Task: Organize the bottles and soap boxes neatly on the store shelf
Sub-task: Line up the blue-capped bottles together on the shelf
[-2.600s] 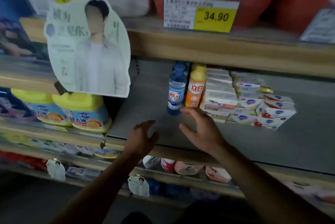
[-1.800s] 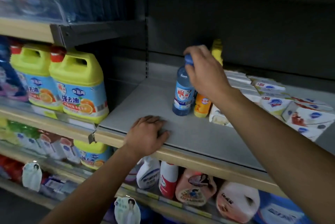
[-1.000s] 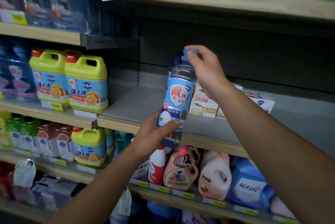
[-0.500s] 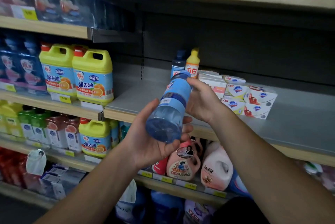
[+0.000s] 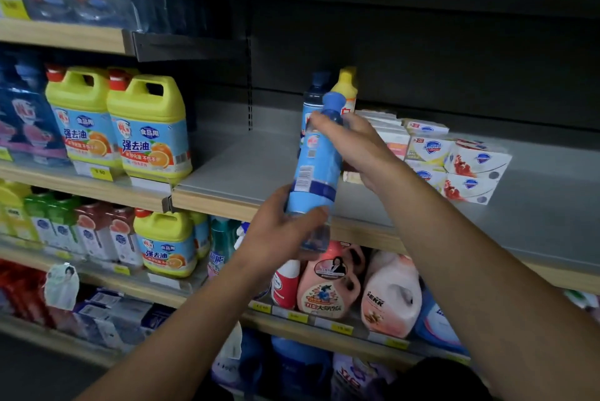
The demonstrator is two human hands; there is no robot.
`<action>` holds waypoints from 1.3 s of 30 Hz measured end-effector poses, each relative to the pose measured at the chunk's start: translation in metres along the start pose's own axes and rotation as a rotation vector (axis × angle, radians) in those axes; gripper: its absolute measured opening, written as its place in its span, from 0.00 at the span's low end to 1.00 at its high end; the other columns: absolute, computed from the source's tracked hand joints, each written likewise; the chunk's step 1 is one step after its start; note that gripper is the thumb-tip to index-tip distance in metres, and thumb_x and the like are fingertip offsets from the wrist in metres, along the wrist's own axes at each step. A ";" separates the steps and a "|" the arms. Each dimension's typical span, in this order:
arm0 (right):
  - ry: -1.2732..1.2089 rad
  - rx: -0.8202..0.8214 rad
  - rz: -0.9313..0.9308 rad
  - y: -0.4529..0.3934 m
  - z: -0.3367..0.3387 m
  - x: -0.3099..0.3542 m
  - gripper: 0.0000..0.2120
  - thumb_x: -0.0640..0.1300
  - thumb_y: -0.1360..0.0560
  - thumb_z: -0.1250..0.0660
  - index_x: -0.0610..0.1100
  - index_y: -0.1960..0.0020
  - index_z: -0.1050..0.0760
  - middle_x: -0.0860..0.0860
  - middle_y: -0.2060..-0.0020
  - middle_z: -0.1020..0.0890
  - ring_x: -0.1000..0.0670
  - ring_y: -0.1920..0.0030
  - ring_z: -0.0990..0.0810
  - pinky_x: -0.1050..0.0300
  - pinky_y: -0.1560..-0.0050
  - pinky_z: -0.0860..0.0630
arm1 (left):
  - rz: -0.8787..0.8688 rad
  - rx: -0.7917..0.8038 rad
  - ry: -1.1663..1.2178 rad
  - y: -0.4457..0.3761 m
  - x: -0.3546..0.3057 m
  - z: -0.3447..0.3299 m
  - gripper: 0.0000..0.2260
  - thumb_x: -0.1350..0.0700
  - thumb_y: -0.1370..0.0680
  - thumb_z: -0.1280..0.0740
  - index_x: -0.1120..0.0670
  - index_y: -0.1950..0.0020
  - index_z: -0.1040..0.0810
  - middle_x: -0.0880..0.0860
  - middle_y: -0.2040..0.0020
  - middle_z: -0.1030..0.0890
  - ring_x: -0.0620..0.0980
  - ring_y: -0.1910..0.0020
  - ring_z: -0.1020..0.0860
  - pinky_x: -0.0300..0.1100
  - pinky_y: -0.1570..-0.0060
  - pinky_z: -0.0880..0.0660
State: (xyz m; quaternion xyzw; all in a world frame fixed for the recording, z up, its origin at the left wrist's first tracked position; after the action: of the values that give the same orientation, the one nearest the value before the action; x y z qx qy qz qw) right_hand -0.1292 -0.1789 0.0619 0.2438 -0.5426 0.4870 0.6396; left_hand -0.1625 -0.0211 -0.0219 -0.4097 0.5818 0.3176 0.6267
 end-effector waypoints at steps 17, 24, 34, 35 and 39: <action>-0.114 0.096 -0.125 -0.024 0.008 -0.031 0.17 0.58 0.30 0.28 0.46 0.50 0.20 0.49 0.59 0.13 0.50 0.61 0.14 0.51 0.64 0.18 | 0.194 0.077 0.085 -0.026 -0.002 -0.002 0.23 0.47 0.27 0.29 0.55 0.36 0.26 0.57 0.49 0.16 0.56 0.54 0.15 0.52 0.59 0.18; 0.360 -0.254 0.228 -0.024 -0.007 0.004 0.21 0.66 0.34 0.31 0.52 0.51 0.25 0.57 0.57 0.19 0.53 0.56 0.19 0.54 0.57 0.23 | -0.181 -0.070 -0.494 -0.066 0.009 0.012 0.19 0.44 0.29 0.26 0.46 0.43 0.28 0.41 0.55 0.18 0.35 0.58 0.19 0.32 0.59 0.23; 0.405 -0.310 0.565 -0.052 -0.058 -0.005 0.29 0.58 0.34 0.25 0.47 0.40 0.31 0.51 0.48 0.24 0.52 0.51 0.24 0.62 0.57 0.32 | -0.269 -0.181 -0.621 -0.138 0.036 0.065 0.23 0.49 0.33 0.21 0.50 0.42 0.24 0.48 0.48 0.18 0.46 0.50 0.19 0.41 0.50 0.22; 0.393 -0.256 0.560 -0.058 -0.062 -0.010 0.30 0.57 0.33 0.25 0.47 0.38 0.32 0.51 0.46 0.24 0.52 0.48 0.24 0.61 0.55 0.30 | -0.260 -0.183 -0.629 -0.143 0.040 0.070 0.23 0.49 0.33 0.21 0.50 0.41 0.24 0.47 0.48 0.18 0.45 0.50 0.19 0.40 0.50 0.22; 0.313 -0.022 0.401 -0.078 -0.062 -0.046 0.33 0.54 0.26 0.31 0.49 0.26 0.40 0.50 0.31 0.30 0.49 0.40 0.22 0.47 0.42 0.22 | -0.192 -0.223 -0.621 -0.162 0.050 0.092 0.24 0.46 0.31 0.23 0.46 0.40 0.29 0.44 0.46 0.19 0.40 0.53 0.21 0.29 0.56 0.27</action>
State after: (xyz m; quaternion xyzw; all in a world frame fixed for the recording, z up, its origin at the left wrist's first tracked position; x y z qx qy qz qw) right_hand -0.0292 -0.1751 0.0183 0.0458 -0.4796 0.6299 0.6091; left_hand 0.0283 -0.0185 -0.0490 -0.4123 0.2839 0.4284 0.7523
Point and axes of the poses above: each hand's wrist, its own y-axis away from the middle knuckle, its own z-axis out of the back of the hand, x = y × z, the point moved 1 cm from there along -y, towards the middle knuckle
